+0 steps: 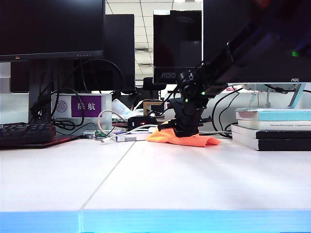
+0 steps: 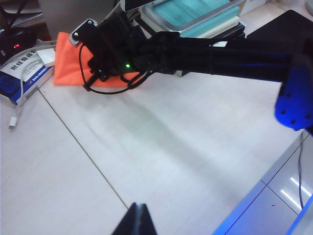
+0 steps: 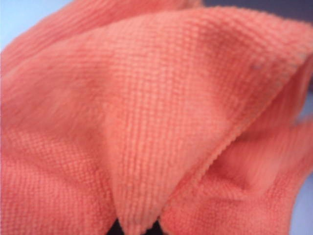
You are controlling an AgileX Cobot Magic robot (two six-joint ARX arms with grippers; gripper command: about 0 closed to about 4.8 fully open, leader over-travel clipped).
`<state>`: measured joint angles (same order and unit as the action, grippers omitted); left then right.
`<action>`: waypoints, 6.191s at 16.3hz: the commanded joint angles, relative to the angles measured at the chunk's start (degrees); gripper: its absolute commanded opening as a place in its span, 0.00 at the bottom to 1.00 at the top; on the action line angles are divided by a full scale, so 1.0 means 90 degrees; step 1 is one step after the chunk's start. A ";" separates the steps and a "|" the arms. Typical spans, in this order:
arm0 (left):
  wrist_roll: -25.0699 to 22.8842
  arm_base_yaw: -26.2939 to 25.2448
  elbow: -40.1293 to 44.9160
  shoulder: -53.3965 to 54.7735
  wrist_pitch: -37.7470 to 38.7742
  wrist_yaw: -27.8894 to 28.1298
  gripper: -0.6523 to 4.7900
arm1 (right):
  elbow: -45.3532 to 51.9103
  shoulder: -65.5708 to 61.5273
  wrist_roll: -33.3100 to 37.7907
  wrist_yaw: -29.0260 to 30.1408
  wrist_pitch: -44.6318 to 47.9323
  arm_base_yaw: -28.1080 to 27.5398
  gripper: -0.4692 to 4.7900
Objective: Wipe the table from back to front using the rag.
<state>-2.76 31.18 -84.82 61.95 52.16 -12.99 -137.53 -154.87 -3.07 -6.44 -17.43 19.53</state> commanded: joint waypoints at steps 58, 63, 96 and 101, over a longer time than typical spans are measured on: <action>-0.0049 0.0005 -0.0165 0.0199 -0.0233 -0.0029 0.11 | -0.1979 0.3060 -0.0282 0.1758 -0.3361 0.0493 0.09; -0.0158 0.0010 -0.0852 -0.0321 -0.0282 -0.0007 0.11 | -0.1979 0.4216 -0.0289 0.2113 -0.4605 0.0529 0.09; 0.0542 0.0010 0.7628 -0.5253 -0.4617 0.0486 0.11 | 0.2268 0.7844 -0.0517 0.1180 -0.5372 0.3264 0.09; 0.0532 0.0010 0.7740 -0.5253 -0.4488 0.0869 0.11 | 0.5110 0.9445 -0.0488 0.1117 -0.3670 0.3262 0.09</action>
<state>2.22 31.22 -15.16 14.74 11.79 -5.37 -95.42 -72.77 -7.55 3.88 -55.68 48.88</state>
